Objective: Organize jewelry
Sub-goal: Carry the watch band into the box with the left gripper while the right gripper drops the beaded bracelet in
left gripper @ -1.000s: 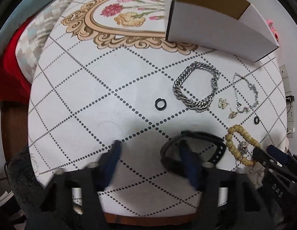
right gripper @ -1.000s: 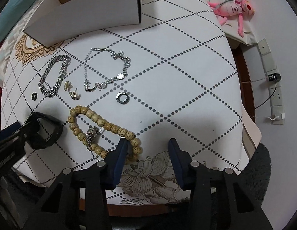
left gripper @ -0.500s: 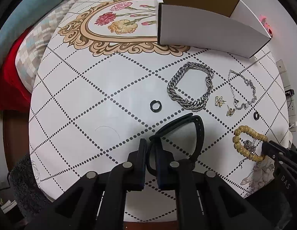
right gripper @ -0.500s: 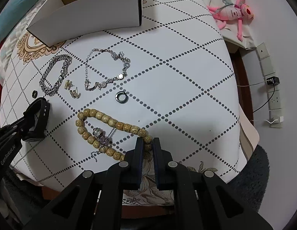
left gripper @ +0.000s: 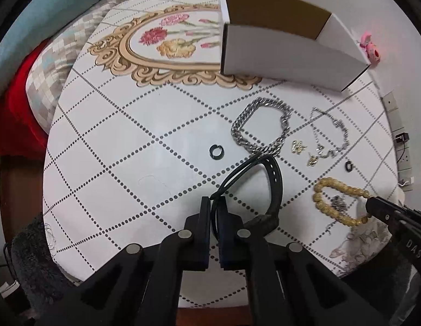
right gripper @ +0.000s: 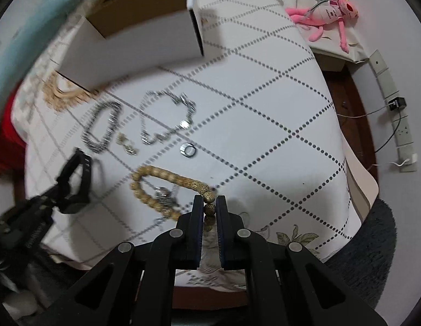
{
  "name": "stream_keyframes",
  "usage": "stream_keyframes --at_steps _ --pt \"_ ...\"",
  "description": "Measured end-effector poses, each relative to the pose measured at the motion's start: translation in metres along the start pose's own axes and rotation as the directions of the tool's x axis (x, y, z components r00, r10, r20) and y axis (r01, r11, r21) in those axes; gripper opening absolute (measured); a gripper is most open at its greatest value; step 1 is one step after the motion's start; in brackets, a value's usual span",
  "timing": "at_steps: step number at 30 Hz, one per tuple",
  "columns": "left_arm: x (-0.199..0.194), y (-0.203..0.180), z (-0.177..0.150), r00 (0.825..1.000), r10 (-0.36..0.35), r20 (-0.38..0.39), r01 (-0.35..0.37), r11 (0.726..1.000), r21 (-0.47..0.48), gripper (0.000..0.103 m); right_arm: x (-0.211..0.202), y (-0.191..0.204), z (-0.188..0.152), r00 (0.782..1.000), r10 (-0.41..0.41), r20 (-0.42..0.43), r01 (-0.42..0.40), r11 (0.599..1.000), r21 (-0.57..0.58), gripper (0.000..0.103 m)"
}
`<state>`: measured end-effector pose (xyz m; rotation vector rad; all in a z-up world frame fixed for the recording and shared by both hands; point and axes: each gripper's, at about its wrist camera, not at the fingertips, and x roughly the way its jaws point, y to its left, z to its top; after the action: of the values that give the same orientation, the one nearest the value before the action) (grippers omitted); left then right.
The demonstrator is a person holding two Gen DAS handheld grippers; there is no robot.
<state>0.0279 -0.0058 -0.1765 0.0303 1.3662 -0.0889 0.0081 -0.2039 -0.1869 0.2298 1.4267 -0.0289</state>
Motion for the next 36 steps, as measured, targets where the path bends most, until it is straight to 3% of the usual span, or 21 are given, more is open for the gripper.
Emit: stream_keyframes --at_steps 8,14,21,25,32,36 --pt "-0.048 -0.005 0.009 0.996 -0.044 0.073 0.043 0.999 0.011 0.002 -0.041 0.009 0.014 0.99 0.132 0.052 -0.132 0.991 -0.002 0.009" --pt "-0.074 -0.007 0.052 0.987 -0.094 0.132 0.094 0.996 0.004 0.002 -0.083 0.022 0.043 0.975 0.186 0.121 -0.18 0.982 -0.06 0.009" --pt "-0.084 -0.004 0.112 0.974 -0.15 0.17 0.155 0.988 -0.011 0.002 -0.133 0.042 0.101 0.946 0.23 0.229 -0.203 0.97 -0.136 0.009" --pt "-0.069 -0.006 0.144 0.974 -0.179 0.14 0.182 0.983 -0.014 0.002 -0.125 0.056 0.143 0.948 0.203 0.244 -0.171 0.974 -0.149 0.009" --pt "-0.025 -0.011 0.187 0.98 -0.189 0.064 0.191 0.982 -0.014 0.003 -0.082 0.065 0.2 0.969 0.164 0.183 -0.144 0.982 -0.121 0.009" --pt "-0.015 -0.01 0.204 0.981 -0.194 0.02 0.195 0.979 -0.056 0.012 -0.062 0.069 0.22 0.974 0.169 0.148 -0.151 0.981 -0.123 0.009"
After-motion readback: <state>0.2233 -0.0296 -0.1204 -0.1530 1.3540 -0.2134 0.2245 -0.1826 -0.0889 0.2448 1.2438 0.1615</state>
